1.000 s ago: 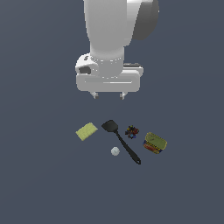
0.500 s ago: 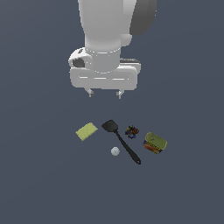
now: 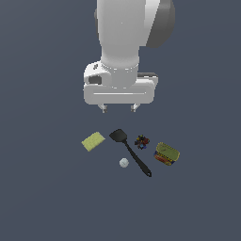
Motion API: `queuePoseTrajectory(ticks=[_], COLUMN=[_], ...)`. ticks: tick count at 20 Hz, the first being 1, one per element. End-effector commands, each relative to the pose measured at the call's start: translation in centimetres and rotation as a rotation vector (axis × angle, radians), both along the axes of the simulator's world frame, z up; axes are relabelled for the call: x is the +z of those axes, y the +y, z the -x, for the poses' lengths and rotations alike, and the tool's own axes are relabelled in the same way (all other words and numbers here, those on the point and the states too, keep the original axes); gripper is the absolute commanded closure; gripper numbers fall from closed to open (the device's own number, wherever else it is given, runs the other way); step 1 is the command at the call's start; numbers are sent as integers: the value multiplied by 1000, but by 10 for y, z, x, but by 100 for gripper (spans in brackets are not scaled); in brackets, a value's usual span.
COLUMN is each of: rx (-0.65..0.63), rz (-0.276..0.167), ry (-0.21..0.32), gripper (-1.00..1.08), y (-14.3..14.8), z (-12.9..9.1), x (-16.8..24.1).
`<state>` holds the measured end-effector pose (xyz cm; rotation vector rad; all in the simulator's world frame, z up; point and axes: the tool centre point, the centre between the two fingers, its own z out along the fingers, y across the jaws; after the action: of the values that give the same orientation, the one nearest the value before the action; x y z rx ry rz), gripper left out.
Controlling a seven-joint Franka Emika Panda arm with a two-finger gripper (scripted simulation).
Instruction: Pick up a designated object from a clutter of objects.
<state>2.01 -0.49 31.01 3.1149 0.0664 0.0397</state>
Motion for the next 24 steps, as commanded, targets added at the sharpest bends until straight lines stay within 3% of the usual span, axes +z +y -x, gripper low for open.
queuePoseTrajectory(ticks=[1,7,13,24], rx=[58,261,531,876], rz=[6,21,24,-1], ry=[4,15,28,36], gripper=[-92,-92,-92,-92], y=[12,54,116,202], z=[-7,-28,-45,-48], x=[-11,-51,-107,-184])
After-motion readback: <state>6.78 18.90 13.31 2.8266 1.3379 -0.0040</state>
